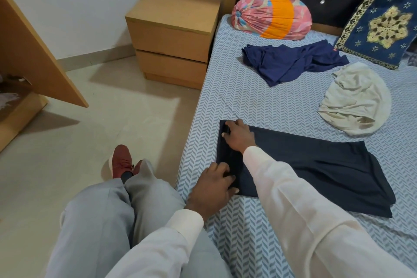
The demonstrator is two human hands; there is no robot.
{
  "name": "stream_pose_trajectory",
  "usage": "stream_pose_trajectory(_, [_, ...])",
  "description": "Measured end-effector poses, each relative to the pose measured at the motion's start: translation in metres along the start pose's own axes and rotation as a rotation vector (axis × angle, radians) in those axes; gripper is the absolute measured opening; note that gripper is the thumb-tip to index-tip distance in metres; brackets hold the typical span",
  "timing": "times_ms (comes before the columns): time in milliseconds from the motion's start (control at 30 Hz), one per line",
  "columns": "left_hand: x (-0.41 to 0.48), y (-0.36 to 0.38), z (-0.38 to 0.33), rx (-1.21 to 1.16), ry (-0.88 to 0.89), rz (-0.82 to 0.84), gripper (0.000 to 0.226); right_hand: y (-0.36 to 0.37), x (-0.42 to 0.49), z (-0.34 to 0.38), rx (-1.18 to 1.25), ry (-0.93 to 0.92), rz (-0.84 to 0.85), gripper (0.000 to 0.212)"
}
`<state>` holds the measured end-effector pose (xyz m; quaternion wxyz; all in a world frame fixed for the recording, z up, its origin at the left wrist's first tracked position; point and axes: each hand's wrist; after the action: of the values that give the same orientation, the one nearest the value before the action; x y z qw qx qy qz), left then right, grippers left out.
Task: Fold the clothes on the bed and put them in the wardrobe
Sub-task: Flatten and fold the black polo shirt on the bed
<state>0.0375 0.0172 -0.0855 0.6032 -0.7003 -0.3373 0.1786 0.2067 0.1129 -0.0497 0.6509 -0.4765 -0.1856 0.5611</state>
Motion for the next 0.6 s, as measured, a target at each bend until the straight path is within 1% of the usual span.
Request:
stream_pose_trajectory(33, [0.001, -0.002, -0.001, -0.016, -0.082, 0.004, 0.046, 0.000, -0.001, 0.002, -0.017, -0.005, -0.063, 0.045])
stream_pose_trajectory(100, [0.001, -0.006, 0.002, -0.082, -0.305, 0.087, 0.056, 0.001, -0.005, 0.005, -0.042, -0.043, -0.187, 0.049])
stream_pose_trajectory(133, [0.001, -0.008, 0.003, -0.102, -0.394, 0.130, 0.062, 0.003, -0.007, 0.006, -0.070, -0.058, -0.182, 0.055])
stream_pose_trajectory(167, [0.000, -0.008, 0.004, -0.093, -0.449, 0.159, 0.066, 0.005, -0.011, 0.007, -0.107, -0.052, -0.122, 0.066])
stream_pose_trajectory(233, [0.001, -0.010, 0.002, -0.056, -0.496, 0.199, 0.069, 0.008, -0.016, 0.009, -0.160, 0.000, 0.032, 0.092])
stream_pose_trajectory(267, [0.001, -0.010, 0.000, -0.073, -0.523, 0.211, 0.068, 0.008, -0.017, 0.011, -0.179, 0.019, 0.073, 0.100])
stream_pose_trajectory(300, [0.002, -0.008, 0.000, -0.123, -0.554, 0.219, 0.065, 0.008, -0.018, 0.013, -0.198, 0.025, 0.093, 0.103])
stream_pose_trajectory(400, [0.005, -0.005, 0.001, -0.369, -0.663, 0.272, 0.047, 0.008, -0.020, 0.021, -0.254, 0.040, 0.132, 0.095])
stream_pose_trajectory(500, [0.010, -0.007, 0.005, -0.658, -0.676, 0.355, 0.021, 0.010, -0.024, 0.028, -0.272, 0.057, 0.139, 0.082])
stream_pose_trajectory(567, [0.009, -0.013, 0.007, -0.762, -0.677, 0.370, 0.012, 0.010, -0.028, 0.033, -0.233, 0.058, 0.128, 0.076])
stream_pose_trajectory(600, [0.007, -0.018, 0.010, -0.772, -0.677, 0.371, 0.009, 0.009, -0.031, 0.037, -0.216, 0.049, 0.121, 0.075])
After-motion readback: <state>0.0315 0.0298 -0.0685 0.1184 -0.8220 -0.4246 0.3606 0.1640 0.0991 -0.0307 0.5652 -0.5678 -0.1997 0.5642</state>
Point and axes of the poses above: each hand's wrist, its own x-axis towards the middle knuckle, its own y-axis out of the palm, z = x × y, and after that the axes turned 13 degrees about x, right-handed
